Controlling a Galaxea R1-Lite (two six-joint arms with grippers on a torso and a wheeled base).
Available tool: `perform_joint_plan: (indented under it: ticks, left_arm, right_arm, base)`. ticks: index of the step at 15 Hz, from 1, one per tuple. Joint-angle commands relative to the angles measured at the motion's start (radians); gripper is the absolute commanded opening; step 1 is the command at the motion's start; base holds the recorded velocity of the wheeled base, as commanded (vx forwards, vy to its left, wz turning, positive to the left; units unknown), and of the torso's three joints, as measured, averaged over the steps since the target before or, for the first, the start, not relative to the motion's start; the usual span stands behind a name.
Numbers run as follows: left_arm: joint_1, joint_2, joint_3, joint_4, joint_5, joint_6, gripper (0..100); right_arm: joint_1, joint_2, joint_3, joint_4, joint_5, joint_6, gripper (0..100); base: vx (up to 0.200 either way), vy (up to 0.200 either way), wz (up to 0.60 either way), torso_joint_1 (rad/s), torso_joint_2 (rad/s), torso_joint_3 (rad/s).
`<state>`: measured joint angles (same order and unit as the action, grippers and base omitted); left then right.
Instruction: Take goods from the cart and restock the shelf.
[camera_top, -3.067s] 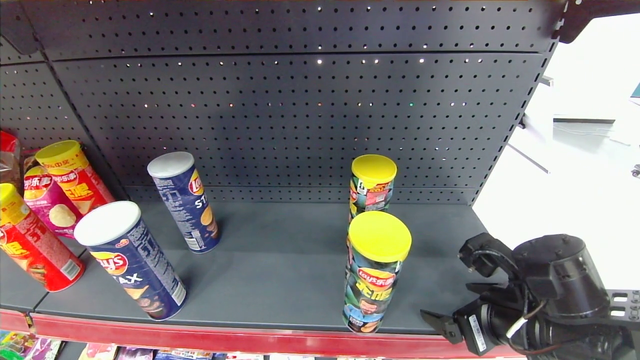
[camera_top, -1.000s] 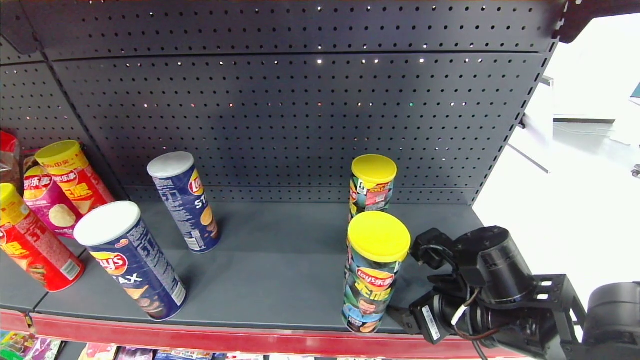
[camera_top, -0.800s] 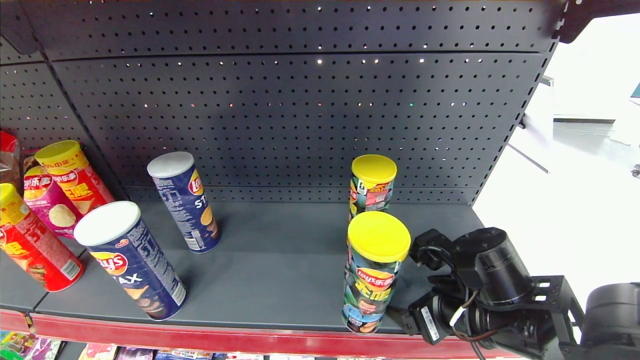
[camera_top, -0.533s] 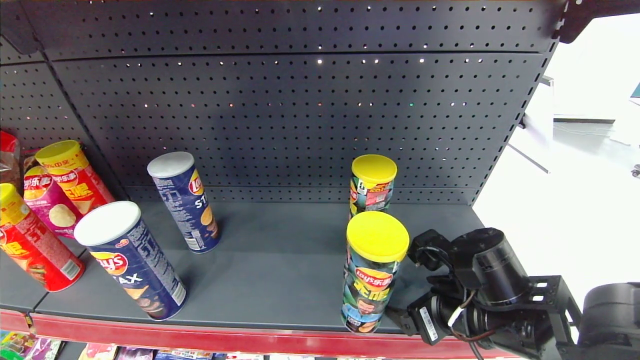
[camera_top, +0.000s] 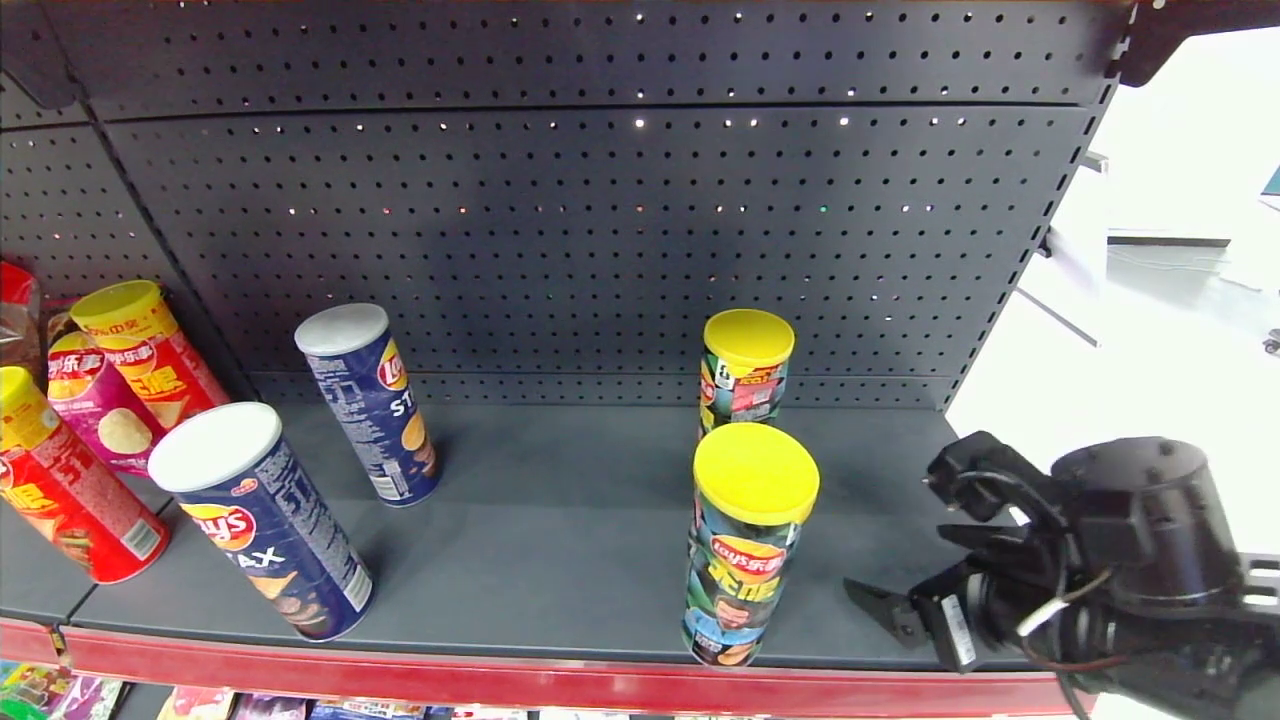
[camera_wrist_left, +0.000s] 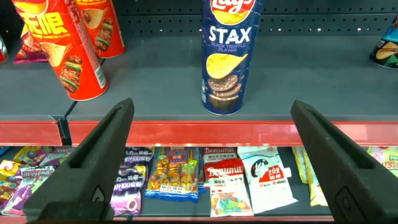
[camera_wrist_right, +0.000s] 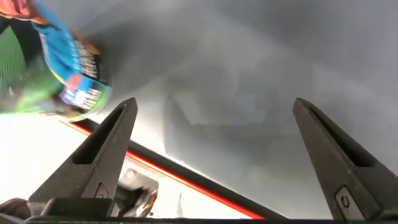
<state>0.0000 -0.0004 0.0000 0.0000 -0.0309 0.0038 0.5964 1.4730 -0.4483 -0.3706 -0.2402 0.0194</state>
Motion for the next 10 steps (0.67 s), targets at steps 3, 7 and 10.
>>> perform_joint_plan:
  ticks: [3, 7, 10]
  left_arm:
    - [0.0, 0.0, 0.0, 0.0, 0.0, 0.001, 100]
    - [0.0, 0.0, 0.0, 0.0, 0.0, -0.001, 100]
    - [0.0, 0.0, 0.0, 0.0, 0.0, -0.001, 100]
  right_arm:
    - [-0.44, -0.457, 0.066, 0.075, 0.185, -0.194, 100]
    - [-0.647, -0.936, 0.095, 0.443, 0.191, -0.193, 100]
    - [-0.636, -1.26, 0.204, 0.506, 0.196, -0.173, 100]
  base:
    - [0.0, 0.0, 0.0, 0.0, 0.0, 0.0]
    - [0.0, 0.0, 0.0, 0.0, 0.0, 0.0]
    - [0.0, 0.0, 0.0, 0.0, 0.0, 0.0]
